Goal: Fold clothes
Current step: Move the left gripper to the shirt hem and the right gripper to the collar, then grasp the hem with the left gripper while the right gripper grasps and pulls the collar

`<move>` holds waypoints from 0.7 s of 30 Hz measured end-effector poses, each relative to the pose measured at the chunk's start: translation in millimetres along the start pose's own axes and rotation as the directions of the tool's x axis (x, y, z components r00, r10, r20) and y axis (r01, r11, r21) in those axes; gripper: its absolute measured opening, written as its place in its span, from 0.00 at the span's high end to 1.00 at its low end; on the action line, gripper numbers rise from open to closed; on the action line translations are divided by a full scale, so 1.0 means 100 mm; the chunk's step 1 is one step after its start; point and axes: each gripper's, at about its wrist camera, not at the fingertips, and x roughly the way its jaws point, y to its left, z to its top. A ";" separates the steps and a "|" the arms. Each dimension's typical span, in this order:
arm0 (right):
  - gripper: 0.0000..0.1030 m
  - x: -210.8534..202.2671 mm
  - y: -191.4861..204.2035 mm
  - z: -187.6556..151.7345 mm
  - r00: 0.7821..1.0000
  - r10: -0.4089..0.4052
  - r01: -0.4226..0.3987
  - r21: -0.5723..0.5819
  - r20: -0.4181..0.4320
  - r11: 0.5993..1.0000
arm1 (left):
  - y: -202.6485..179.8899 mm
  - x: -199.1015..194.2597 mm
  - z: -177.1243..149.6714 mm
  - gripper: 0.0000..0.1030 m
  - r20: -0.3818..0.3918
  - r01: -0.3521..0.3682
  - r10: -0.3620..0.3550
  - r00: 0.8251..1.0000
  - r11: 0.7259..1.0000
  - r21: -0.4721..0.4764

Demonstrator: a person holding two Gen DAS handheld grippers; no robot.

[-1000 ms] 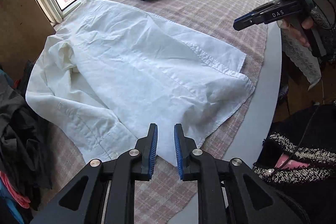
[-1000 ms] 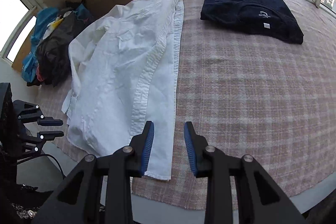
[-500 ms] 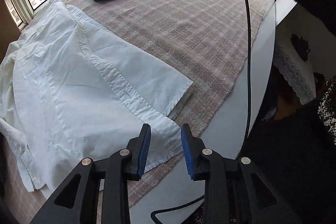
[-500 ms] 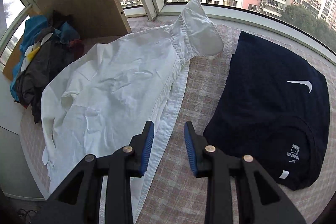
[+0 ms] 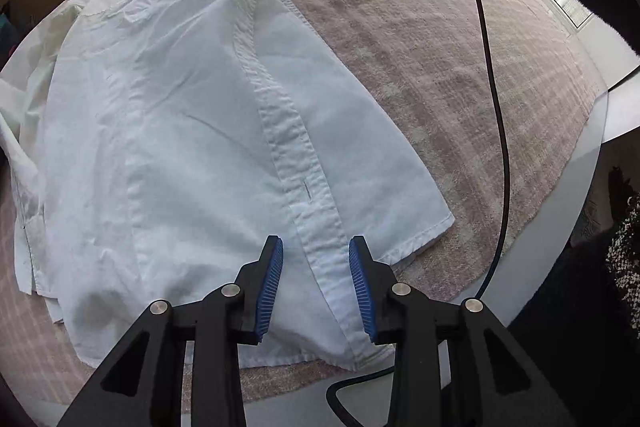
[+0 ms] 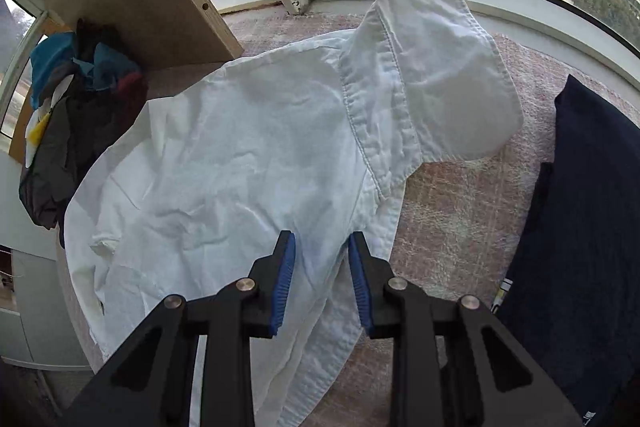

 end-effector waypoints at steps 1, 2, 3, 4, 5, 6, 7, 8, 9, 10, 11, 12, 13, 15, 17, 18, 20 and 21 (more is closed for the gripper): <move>0.89 -0.02 0.01 0.01 1.000 -0.015 0.015 -0.008 0.008 1.000 | 0.01 0.00 0.00 0.70 0.001 0.006 -0.006 1.000 1.000 -0.002; 0.90 -0.05 0.02 0.02 0.999 -0.027 0.028 -0.015 0.016 1.000 | 0.03 0.00 0.01 0.70 -0.001 0.006 -0.006 1.000 1.000 -0.003; 0.95 -0.09 0.04 0.02 0.999 -0.028 0.029 -0.025 0.028 0.999 | 0.05 0.00 0.01 0.78 -0.004 0.005 -0.005 1.000 1.000 -0.003; 0.95 -0.13 0.07 0.04 0.999 -0.017 0.019 -0.044 0.039 0.999 | 0.07 0.00 0.01 0.87 -0.007 0.006 -0.006 1.000 1.000 -0.006; 0.95 -0.16 0.10 0.06 0.999 -0.021 0.024 -0.067 0.045 0.997 | 0.11 0.00 0.00 0.90 -0.011 0.012 -0.012 1.000 1.000 -0.019; 0.95 -0.18 0.14 0.07 0.998 -0.029 0.034 -0.091 0.051 0.995 | 0.16 -0.02 -0.01 0.92 -0.011 0.023 -0.023 1.000 0.999 -0.033; 0.95 -0.20 0.17 0.08 0.998 -0.039 0.045 -0.106 0.054 0.993 | 0.20 -0.04 -0.02 0.92 -0.009 0.034 -0.034 0.999 0.998 -0.046; 0.95 -0.20 0.18 0.09 0.998 -0.043 0.048 -0.112 0.052 0.993 | 0.25 -0.07 -0.04 0.92 -0.002 0.042 -0.042 0.999 0.997 -0.059; 0.96 -0.20 0.19 0.10 0.998 -0.045 0.050 -0.115 0.050 0.992 | 0.30 -0.11 -0.05 0.92 0.006 0.044 -0.043 0.999 0.996 -0.071; 0.96 -0.19 0.19 0.12 0.998 -0.053 0.058 -0.114 0.045 0.992 | 0.34 -0.15 -0.07 0.92 0.015 0.045 -0.044 0.999 0.996 -0.080; 0.96 -0.18 0.20 0.12 0.997 -0.063 0.068 -0.118 0.044 0.991 | 0.34 -0.20 -0.09 0.94 0.023 0.046 -0.045 0.999 0.996 -0.074; 0.96 -0.17 0.20 0.13 0.996 -0.074 0.079 -0.122 0.044 0.989 | 0.31 -0.25 -0.11 0.92 0.027 0.049 -0.048 0.998 0.997 -0.057; 0.96 -0.16 0.20 0.13 0.996 -0.080 0.084 -0.124 0.042 0.989 | 0.27 -0.29 -0.14 0.83 0.026 0.055 -0.054 0.998 0.998 -0.039; 0.96 -0.14 0.19 0.12 0.996 -0.085 0.089 -0.121 0.035 0.989 | 0.15 -0.34 -0.18 0.66 0.016 0.061 -0.061 0.998 0.998 -0.001; 0.96 -0.13 0.18 0.11 0.996 -0.088 0.091 -0.113 0.032 0.989 | 0.00 -0.33 -0.21 0.65 -0.011 0.056 -0.055 0.998 0.998 0.034; 0.96 -0.12 0.17 0.10 0.996 -0.088 0.091 -0.109 0.031 0.990 | -0.08 -0.31 -0.23 0.65 -0.028 0.049 -0.047 0.998 0.997 0.053; 0.96 -0.11 0.16 0.09 0.996 -0.089 0.091 -0.101 0.028 0.991 | -0.27 -0.21 -0.23 0.64 -0.066 0.021 -0.015 0.998 0.995 0.101; 0.96 -0.11 0.14 0.09 0.996 -0.087 0.090 -0.095 0.027 0.991 | -0.31 -0.15 -0.25 0.64 -0.082 -0.003 0.014 0.997 0.992 0.127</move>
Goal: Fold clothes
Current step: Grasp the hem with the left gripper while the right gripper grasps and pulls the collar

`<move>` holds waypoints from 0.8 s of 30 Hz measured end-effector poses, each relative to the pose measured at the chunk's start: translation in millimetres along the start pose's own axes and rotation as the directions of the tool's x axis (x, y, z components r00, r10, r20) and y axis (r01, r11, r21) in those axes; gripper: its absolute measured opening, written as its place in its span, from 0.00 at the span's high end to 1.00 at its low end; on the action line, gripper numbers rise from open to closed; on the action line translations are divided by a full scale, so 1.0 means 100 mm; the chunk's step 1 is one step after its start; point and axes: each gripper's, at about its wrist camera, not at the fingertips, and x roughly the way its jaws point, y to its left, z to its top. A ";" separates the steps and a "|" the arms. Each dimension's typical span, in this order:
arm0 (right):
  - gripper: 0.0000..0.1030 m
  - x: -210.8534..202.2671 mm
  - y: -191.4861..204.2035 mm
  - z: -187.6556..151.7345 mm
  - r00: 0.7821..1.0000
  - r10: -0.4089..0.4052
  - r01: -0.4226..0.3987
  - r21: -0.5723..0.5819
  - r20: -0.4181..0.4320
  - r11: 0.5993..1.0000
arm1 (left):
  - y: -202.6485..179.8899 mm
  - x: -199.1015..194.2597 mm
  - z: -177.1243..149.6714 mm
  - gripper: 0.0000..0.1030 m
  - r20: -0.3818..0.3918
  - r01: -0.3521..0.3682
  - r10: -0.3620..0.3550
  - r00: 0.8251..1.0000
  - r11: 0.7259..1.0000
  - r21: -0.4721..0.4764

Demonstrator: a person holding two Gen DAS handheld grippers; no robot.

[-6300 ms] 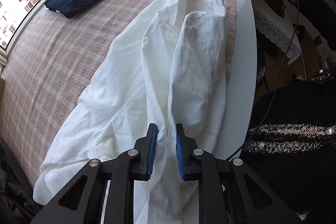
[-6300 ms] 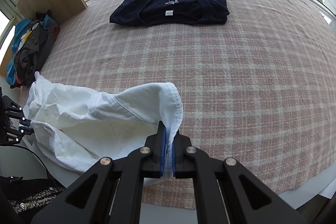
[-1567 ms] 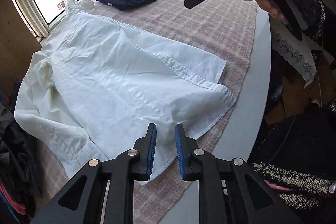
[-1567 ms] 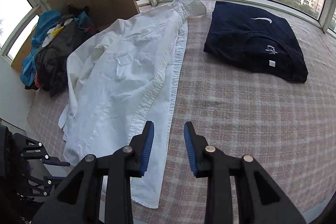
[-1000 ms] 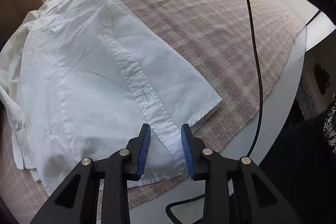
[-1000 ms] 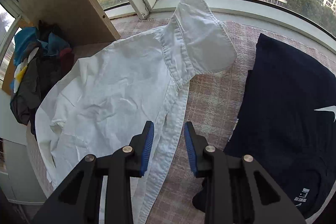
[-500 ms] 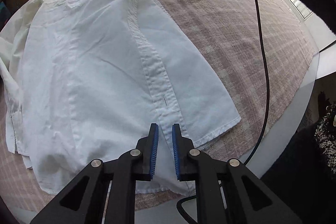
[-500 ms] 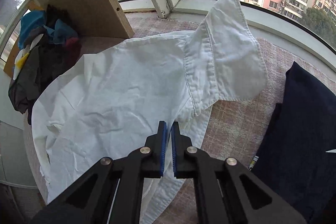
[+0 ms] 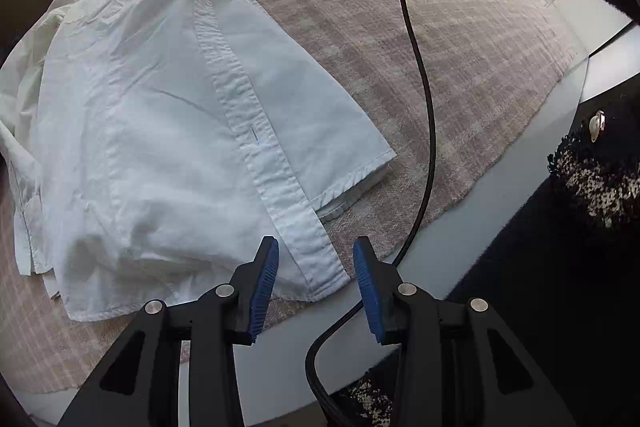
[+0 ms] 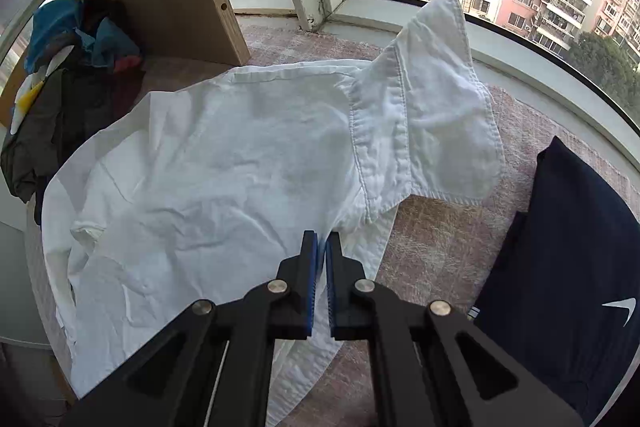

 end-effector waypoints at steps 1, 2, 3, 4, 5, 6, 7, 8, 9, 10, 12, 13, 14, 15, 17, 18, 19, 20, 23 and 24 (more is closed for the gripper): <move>0.96 0.00 -0.01 0.00 1.000 0.002 -0.002 0.006 0.000 1.000 | -0.02 0.06 -0.02 0.64 -0.020 -0.030 0.030 0.999 0.999 0.016; 0.96 0.00 -0.01 0.00 1.000 0.001 -0.001 0.006 0.001 1.000 | -0.04 0.11 -0.03 0.64 -0.032 -0.054 0.055 0.998 0.998 0.030; 0.96 -0.01 -0.01 0.00 1.000 0.000 0.000 0.006 0.002 1.000 | -0.04 0.11 -0.04 0.66 -0.019 -0.064 0.064 0.998 0.997 0.034; 0.96 -0.01 -0.01 0.00 1.000 -0.001 0.001 0.003 0.004 1.000 | -0.01 0.10 -0.04 0.68 -0.010 -0.065 0.066 0.998 0.997 0.027; 0.96 -0.02 0.00 0.01 1.000 -0.003 0.003 0.000 0.006 1.000 | 0.02 0.08 -0.05 0.72 -0.001 -0.067 0.067 0.998 0.998 0.020; 0.96 -0.03 0.01 0.01 1.000 -0.005 0.005 -0.005 0.009 1.000 | 0.05 0.07 -0.05 0.82 0.006 -0.064 0.064 0.998 0.998 0.008; 0.96 -0.04 0.03 0.02 1.000 -0.009 0.009 -0.013 0.015 1.000 | 0.11 0.05 -0.06 0.91 0.010 -0.044 0.044 0.999 0.999 -0.023; 0.96 -0.06 0.05 0.03 1.000 -0.015 0.016 -0.023 0.023 1.000 | 0.18 0.03 -0.06 0.95 0.015 -0.023 0.024 1.000 0.998 -0.053; 0.96 -0.08 0.07 0.05 0.999 -0.023 0.024 -0.032 0.032 0.999 | 0.24 -0.01 -0.07 0.96 0.023 -0.002 0.004 1.000 0.997 -0.080; 0.96 -0.10 0.09 0.06 0.999 -0.030 0.032 -0.041 0.041 0.999 | 0.28 -0.07 -0.06 0.97 0.041 0.019 -0.015 0.999 0.995 -0.097; 0.96 -0.14 0.13 0.11 0.997 -0.046 0.050 -0.062 0.059 0.997 | 0.36 -0.20 -0.06 0.98 0.077 0.062 -0.052 0.996 0.990 -0.130; 0.96 -0.17 0.15 0.14 0.996 -0.055 0.060 -0.074 0.068 0.995 | 0.40 -0.26 -0.05 0.98 0.095 0.084 -0.070 0.993 0.986 -0.146; 0.96 -0.19 0.18 0.18 0.995 -0.064 0.071 -0.086 0.078 0.994 | 0.44 -0.33 -0.04 0.98 0.115 0.107 -0.088 0.989 0.981 -0.161; 0.96 -0.20 0.20 0.22 0.993 -0.077 0.086 -0.101 0.086 0.991 | 0.46 -0.40 -0.01 0.98 0.141 0.134 -0.110 0.984 0.975 -0.175; 0.96 -0.22 0.26 0.31 0.989 -0.105 0.118 -0.131 0.102 0.984 | 0.47 -0.51 0.09 0.98 0.189 0.197 -0.162 0.969 0.962 -0.187; 0.96 -0.21 0.28 0.36 0.988 -0.116 0.130 -0.134 0.105 0.982 | 0.40 -0.54 0.12 0.97 0.202 0.190 -0.155 0.967 0.968 -0.164; 0.96 -0.19 0.29 0.40 0.986 -0.132 0.145 -0.138 0.103 0.980 | 0.34 -0.55 0.16 0.97 0.211 0.184 -0.152 0.966 0.972 -0.143; 0.97 -0.16 0.31 0.44 0.983 -0.155 0.169 -0.147 0.099 0.975 | 0.30 -0.46 0.22 0.97 0.203 0.187 -0.159 0.966 0.974 -0.125; 0.97 -0.01 0.34 0.52 0.956 -0.277 0.292 -0.189 0.098 0.938 | 0.17 -0.21 0.41 0.98 0.178 0.201 -0.185 0.966 0.977 -0.074; 0.96 0.05 0.35 0.54 0.954 -0.285 0.299 -0.204 0.095 0.932 | 0.14 -0.13 0.43 0.98 0.172 0.230 -0.216 0.961 0.971 -0.068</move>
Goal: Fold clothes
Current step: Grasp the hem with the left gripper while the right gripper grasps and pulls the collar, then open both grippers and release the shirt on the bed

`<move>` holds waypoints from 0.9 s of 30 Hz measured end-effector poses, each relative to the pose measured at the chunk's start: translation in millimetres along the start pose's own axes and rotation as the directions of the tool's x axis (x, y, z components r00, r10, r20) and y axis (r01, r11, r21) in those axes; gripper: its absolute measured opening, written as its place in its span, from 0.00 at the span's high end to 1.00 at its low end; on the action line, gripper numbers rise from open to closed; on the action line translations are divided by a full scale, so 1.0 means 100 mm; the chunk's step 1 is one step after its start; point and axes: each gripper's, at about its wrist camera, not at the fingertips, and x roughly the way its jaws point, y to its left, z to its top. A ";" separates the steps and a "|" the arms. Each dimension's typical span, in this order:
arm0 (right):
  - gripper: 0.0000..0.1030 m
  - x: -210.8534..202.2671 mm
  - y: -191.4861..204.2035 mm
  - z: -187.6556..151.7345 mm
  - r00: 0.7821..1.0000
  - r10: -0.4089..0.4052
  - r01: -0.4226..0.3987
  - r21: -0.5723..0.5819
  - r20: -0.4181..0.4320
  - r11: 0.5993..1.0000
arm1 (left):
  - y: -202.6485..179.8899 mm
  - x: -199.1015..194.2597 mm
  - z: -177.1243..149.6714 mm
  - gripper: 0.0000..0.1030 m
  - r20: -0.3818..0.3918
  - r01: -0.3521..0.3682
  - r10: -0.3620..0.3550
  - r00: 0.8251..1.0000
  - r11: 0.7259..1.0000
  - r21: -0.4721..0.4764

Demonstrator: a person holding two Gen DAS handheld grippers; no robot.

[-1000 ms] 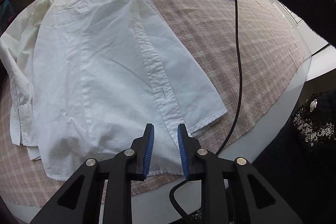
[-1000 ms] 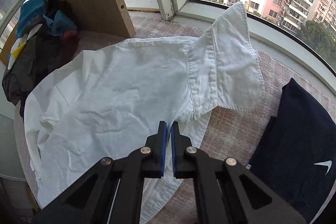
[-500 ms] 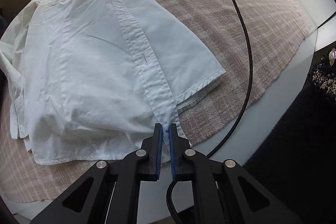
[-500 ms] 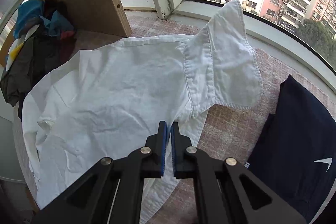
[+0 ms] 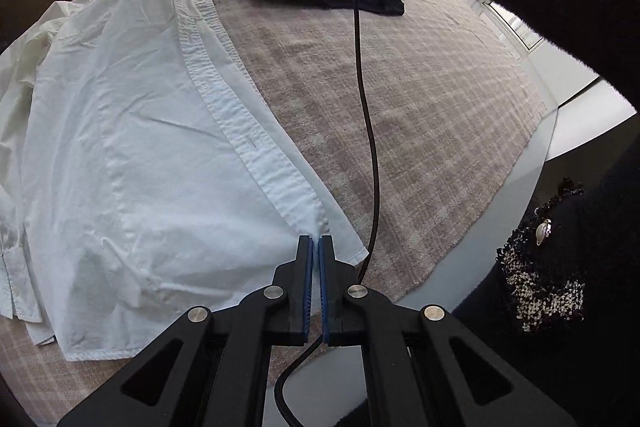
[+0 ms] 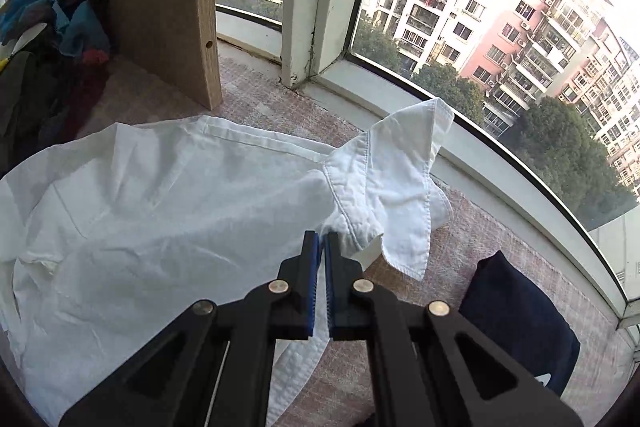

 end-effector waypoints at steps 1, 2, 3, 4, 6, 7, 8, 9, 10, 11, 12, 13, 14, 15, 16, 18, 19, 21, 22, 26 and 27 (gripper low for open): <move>0.96 0.06 -0.03 -0.01 0.998 0.055 -0.055 0.018 -0.027 0.998 | 0.00 0.07 0.00 0.98 -0.013 0.029 -0.029 1.000 1.000 -0.002; 0.96 0.13 -0.06 -0.01 0.991 0.123 -0.121 0.044 -0.058 0.992 | -0.02 0.15 -0.01 0.98 -0.033 0.050 -0.050 0.998 0.999 -0.001; 0.96 0.19 -0.10 -0.02 0.978 0.192 -0.186 0.073 -0.087 0.980 | -0.01 0.21 -0.02 0.98 -0.056 0.052 -0.052 0.997 0.999 0.007; 0.96 0.19 -0.19 -0.04 0.964 0.249 -0.236 0.128 -0.091 0.963 | -0.01 0.24 -0.05 0.98 -0.074 0.042 -0.041 0.996 0.999 0.018; 0.94 0.02 -0.37 -0.08 0.958 0.287 -0.279 0.174 -0.021 0.944 | 0.03 0.25 -0.09 0.97 -0.096 0.030 -0.029 0.995 0.999 0.017; 0.93 -0.06 -0.39 -0.14 0.955 0.297 -0.292 0.166 -0.002 0.942 | 0.06 0.24 -0.11 0.96 -0.101 0.027 -0.026 0.995 1.000 0.008; 0.93 -0.15 -0.38 -0.21 0.952 0.305 -0.304 0.151 0.013 0.941 | 0.10 0.21 -0.11 0.95 -0.101 0.026 -0.026 0.995 1.000 -0.007; 0.93 -0.23 -0.37 -0.28 0.949 0.314 -0.315 0.136 0.027 0.939 | 0.13 0.17 -0.11 0.94 -0.103 0.027 -0.030 0.994 0.999 -0.025; 0.93 -0.32 -0.36 -0.35 0.946 0.323 -0.325 0.121 0.042 0.938 | 0.14 0.11 -0.10 0.94 -0.102 0.024 -0.028 0.994 0.999 -0.036; 0.93 -0.40 -0.35 -0.42 0.942 0.332 -0.336 0.106 0.056 0.936 | 0.15 0.03 -0.10 0.94 -0.091 0.017 -0.020 0.996 0.999 -0.039; 0.93 -0.42 -0.23 -0.50 0.942 0.332 -0.335 0.062 0.046 0.940 | 0.17 -0.09 -0.09 0.93 -0.067 0.008 -0.011 0.998 0.999 -0.037; 0.93 -0.43 -0.07 -0.58 0.943 0.330 -0.331 0.010 0.031 0.944 | 0.19 -0.20 -0.09 0.91 -0.044 0.000 -0.002 0.999 0.999 -0.035; 0.93 -0.40 0.07 -0.66 0.942 0.337 -0.336 -0.029 0.006 0.941 | 0.22 -0.32 -0.08 0.86 -0.019 -0.009 0.008 1.000 0.999 -0.037; 0.93 -0.33 0.20 -0.72 0.938 0.345 -0.346 -0.058 -0.028 0.937 | 0.30 -0.43 -0.06 0.80 0.008 -0.019 0.019 1.000 0.998 -0.052; 0.93 -0.25 0.33 -0.78 0.938 0.340 -0.345 -0.083 -0.062 0.935 | 0.40 -0.53 -0.05 0.77 0.032 -0.035 0.037 0.999 0.997 -0.066; 0.92 -0.13 0.44 -0.86 0.948 0.307 -0.315 -0.116 -0.085 0.942 | 0.67 -0.64 0.01 0.77 0.051 -0.111 0.116 0.992 0.990 -0.090; 0.93 -0.08 0.49 -0.90 0.953 0.288 -0.299 -0.132 -0.094 0.945 | 0.81 -0.68 0.03 0.77 0.053 -0.159 0.165 0.985 0.982 -0.105; 0.93 -0.06 0.46 -0.91 0.959 0.252 -0.267 -0.122 -0.129 0.956 | 1.10 -0.75 0.00 0.77 0.053 -0.230 0.239 0.970 0.964 -0.136; 0.93 -0.10 0.42 -0.91 0.965 0.234 -0.247 -0.108 -0.120 0.963 | 1.24 -0.80 -0.06 0.77 0.051 -0.256 0.266 0.962 0.954 -0.156; 0.93 -0.50 0.49 -1.04 0.958 0.285 -0.288 -0.114 -0.041 0.951 | 1.68 -0.93 -0.20 0.77 0.024 -0.330 0.342 0.939 0.921 -0.208; 0.93 -0.61 0.53 -1.08 0.952 0.304 -0.305 -0.118 -0.024 0.945 | 1.77 -0.97 -0.20 0.77 0.026 -0.331 0.344 0.939 0.920 -0.208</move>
